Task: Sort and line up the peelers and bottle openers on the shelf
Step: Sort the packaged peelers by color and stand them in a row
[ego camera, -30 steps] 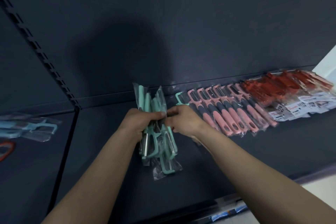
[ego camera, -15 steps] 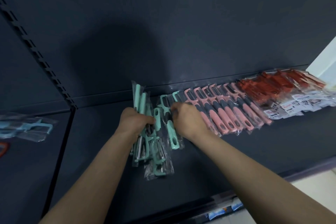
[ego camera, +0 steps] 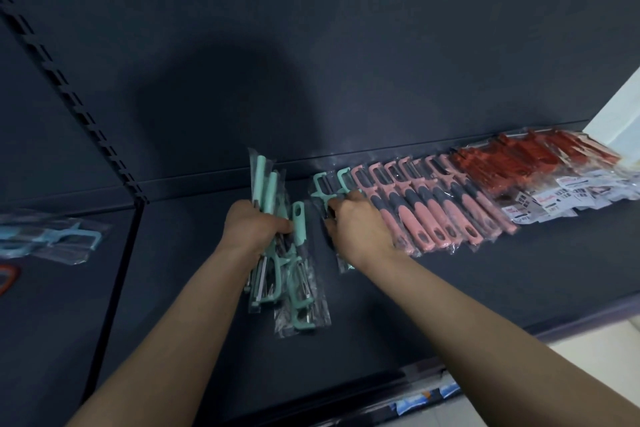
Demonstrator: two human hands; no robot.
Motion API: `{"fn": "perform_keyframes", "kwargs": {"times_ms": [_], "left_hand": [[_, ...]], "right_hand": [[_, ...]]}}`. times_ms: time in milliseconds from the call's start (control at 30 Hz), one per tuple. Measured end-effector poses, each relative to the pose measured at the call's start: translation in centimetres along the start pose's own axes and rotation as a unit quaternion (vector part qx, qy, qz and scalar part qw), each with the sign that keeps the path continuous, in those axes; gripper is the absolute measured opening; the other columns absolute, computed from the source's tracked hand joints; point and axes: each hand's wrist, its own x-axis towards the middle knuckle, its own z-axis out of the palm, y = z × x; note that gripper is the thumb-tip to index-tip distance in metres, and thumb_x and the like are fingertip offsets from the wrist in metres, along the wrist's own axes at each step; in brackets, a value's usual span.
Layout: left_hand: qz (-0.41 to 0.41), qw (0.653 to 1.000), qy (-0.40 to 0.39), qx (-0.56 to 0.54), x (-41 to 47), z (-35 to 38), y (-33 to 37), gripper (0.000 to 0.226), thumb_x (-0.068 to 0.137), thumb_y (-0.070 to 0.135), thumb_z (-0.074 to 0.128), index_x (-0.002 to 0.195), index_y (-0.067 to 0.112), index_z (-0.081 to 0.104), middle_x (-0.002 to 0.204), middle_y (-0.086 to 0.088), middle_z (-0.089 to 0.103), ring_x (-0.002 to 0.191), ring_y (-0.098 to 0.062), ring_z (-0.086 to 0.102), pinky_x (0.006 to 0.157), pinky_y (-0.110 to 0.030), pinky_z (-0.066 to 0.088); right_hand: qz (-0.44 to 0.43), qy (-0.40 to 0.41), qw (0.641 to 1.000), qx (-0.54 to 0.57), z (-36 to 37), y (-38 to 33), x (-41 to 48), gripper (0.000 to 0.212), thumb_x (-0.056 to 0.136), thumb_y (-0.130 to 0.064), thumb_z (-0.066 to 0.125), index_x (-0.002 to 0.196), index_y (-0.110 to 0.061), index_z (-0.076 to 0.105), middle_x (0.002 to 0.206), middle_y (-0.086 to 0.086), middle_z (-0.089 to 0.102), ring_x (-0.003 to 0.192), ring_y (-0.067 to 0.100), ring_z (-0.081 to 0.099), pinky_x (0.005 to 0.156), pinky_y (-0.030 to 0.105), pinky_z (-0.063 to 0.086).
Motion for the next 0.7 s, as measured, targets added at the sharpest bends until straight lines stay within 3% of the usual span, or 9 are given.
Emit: {"fn": "perform_keyframes", "kwargs": {"times_ms": [67, 133, 200, 300, 433, 567, 700], "left_hand": [[-0.001, 1.000, -0.001, 0.001, 0.0, -0.3, 0.0, 0.041, 0.064, 0.001, 0.081, 0.100, -0.005, 0.061, 0.095, -0.022, 0.066, 0.084, -0.034, 0.066, 0.077, -0.049, 0.056], [0.010, 1.000, 0.001, 0.016, 0.0, -0.6, -0.2, 0.039, 0.064, -0.001, 0.081, 0.099, -0.004, 0.062, 0.089, -0.019, 0.066, 0.076, -0.029, 0.065, 0.067, -0.040, 0.057], [0.023, 0.999, 0.004, 0.031, 0.0, -1.1, -0.4, 0.037, 0.064, -0.003, 0.080, 0.097, -0.002, 0.063, 0.084, -0.015, 0.066, 0.068, -0.023, 0.063, 0.056, -0.028, 0.052], [0.026, 0.999, 0.012, 0.041, 0.2, -2.2, -0.8, 0.039, 0.063, -0.003, 0.080, 0.097, 0.000, 0.063, 0.087, -0.015, 0.066, 0.072, -0.024, 0.063, 0.061, -0.029, 0.052], [0.024, 0.998, 0.029, 0.046, 0.4, -3.9, -1.4, 0.035, 0.061, -0.003, 0.082, 0.091, 0.002, 0.063, 0.086, -0.014, 0.066, 0.070, -0.022, 0.062, 0.059, -0.027, 0.049], [0.021, 0.997, 0.045, 0.057, 0.5, -5.5, -2.0, 0.038, 0.063, -0.001, 0.082, 0.095, 0.000, 0.062, 0.086, -0.015, 0.065, 0.074, -0.026, 0.062, 0.062, -0.031, 0.051], [0.011, 0.997, 0.052, 0.058, 0.3, -7.0, -2.5, 0.036, 0.065, 0.000, 0.081, 0.094, 0.000, 0.061, 0.084, -0.014, 0.063, 0.071, -0.026, 0.061, 0.057, -0.028, 0.048]], "right_hand": [[-0.018, 0.008, 0.999, 0.027, 0.0, -0.5, 0.0, 0.023, 0.092, -0.016, 0.050, 0.111, -0.006, 0.060, 0.111, 0.015, 0.053, 0.106, 0.033, 0.051, 0.078, 0.033, 0.043], [-0.039, -0.023, 0.995, 0.089, -0.1, -1.2, 0.1, 0.024, 0.091, -0.017, 0.053, 0.113, -0.011, 0.062, 0.111, 0.013, 0.057, 0.104, 0.032, 0.054, 0.079, 0.031, 0.043], [-0.083, -0.067, 0.989, 0.099, 0.0, -1.8, 0.2, 0.035, 0.091, -0.014, 0.054, 0.125, -0.020, 0.059, 0.124, 0.009, 0.053, 0.113, 0.028, 0.048, 0.093, 0.030, 0.041], [-0.161, -0.127, 0.978, 0.027, 0.4, -2.1, 0.5, 0.046, 0.091, -0.006, 0.049, 0.131, -0.028, 0.054, 0.146, -0.002, 0.035, 0.124, 0.024, 0.028, 0.104, 0.025, 0.028], [-0.175, -0.194, 0.965, 0.030, 0.5, -2.2, 1.2, 0.051, 0.088, 0.003, 0.046, 0.132, -0.022, 0.053, 0.152, 0.000, 0.027, 0.138, 0.023, 0.024, 0.112, 0.028, 0.025], [-0.176, -0.176, 0.968, 0.043, 1.1, -3.0, 1.3, 0.042, 0.092, -0.005, 0.050, 0.131, -0.020, 0.055, 0.150, 0.005, 0.027, 0.134, 0.024, 0.029, 0.107, 0.025, 0.025], [-0.225, -0.120, 0.967, -0.025, 1.3, -3.3, 1.7, 0.033, 0.088, -0.015, 0.059, 0.120, -0.020, 0.060, 0.144, 0.002, 0.037, 0.126, 0.025, 0.030, 0.104, 0.034, 0.030]]}}
